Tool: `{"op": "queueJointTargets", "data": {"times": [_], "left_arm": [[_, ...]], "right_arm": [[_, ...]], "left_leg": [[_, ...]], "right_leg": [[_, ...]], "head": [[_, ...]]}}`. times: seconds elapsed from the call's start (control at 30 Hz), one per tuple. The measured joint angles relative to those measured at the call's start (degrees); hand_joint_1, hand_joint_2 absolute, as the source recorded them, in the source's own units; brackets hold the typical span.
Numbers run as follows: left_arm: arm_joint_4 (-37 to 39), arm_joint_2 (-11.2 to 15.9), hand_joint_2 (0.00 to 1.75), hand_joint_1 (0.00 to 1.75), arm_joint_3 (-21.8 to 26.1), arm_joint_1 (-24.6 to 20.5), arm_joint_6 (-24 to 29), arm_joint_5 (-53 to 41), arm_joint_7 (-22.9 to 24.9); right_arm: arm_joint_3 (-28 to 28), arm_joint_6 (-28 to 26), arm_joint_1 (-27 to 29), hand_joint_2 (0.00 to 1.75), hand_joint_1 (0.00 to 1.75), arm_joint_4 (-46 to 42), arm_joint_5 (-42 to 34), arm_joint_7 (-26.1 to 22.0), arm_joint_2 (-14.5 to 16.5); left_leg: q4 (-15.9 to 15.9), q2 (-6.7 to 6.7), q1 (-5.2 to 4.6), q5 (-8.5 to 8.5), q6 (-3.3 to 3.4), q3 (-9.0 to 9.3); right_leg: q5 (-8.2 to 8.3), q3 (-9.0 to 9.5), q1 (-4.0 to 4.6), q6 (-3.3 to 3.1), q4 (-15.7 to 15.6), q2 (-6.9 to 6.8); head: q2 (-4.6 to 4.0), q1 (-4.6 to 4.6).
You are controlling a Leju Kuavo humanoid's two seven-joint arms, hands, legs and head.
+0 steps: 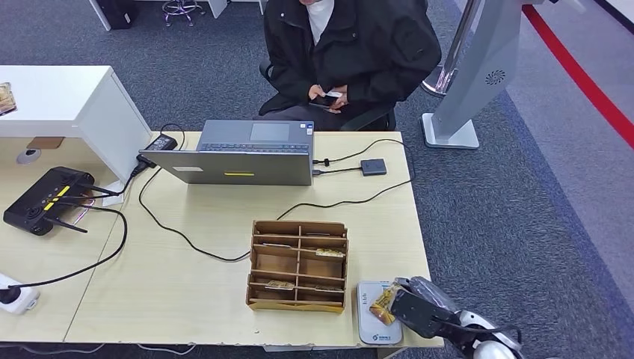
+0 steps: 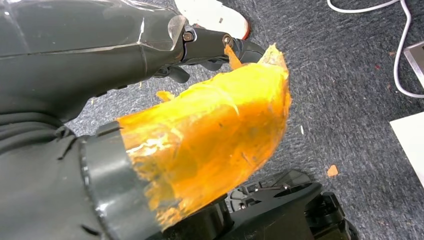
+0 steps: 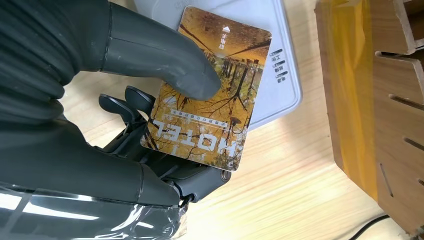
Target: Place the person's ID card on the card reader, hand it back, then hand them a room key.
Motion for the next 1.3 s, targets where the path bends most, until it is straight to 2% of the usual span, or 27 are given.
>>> {"op": "queueJointTargets", "data": {"times": [0.5,1.3], "left_arm": [[0.00,0.00,0.00,0.00,0.00,-0.02,-0.09,-0.45,0.32],[0.00,-0.02,0.00,0.00,0.00,-0.03,-0.17,-0.42,0.32]], "right_arm": [[2.73,-0.86,-2.53,1.75,1.75,2.98,0.85,1.04,0.92],[3.68,-1.85,-4.54,1.75,1.75,4.93,0.87,1.34,1.11]], "left_leg": [[0.00,0.02,0.00,0.00,0.00,0.05],[0.00,0.04,0.00,0.00,0.00,0.17]], "right_leg": [[0.00,0.05,0.00,0.00,0.00,0.01],[0.01,0.15,0.00,0.00,-0.01,0.03]], "head": [[0.00,0.00],[0.00,0.00]]}}
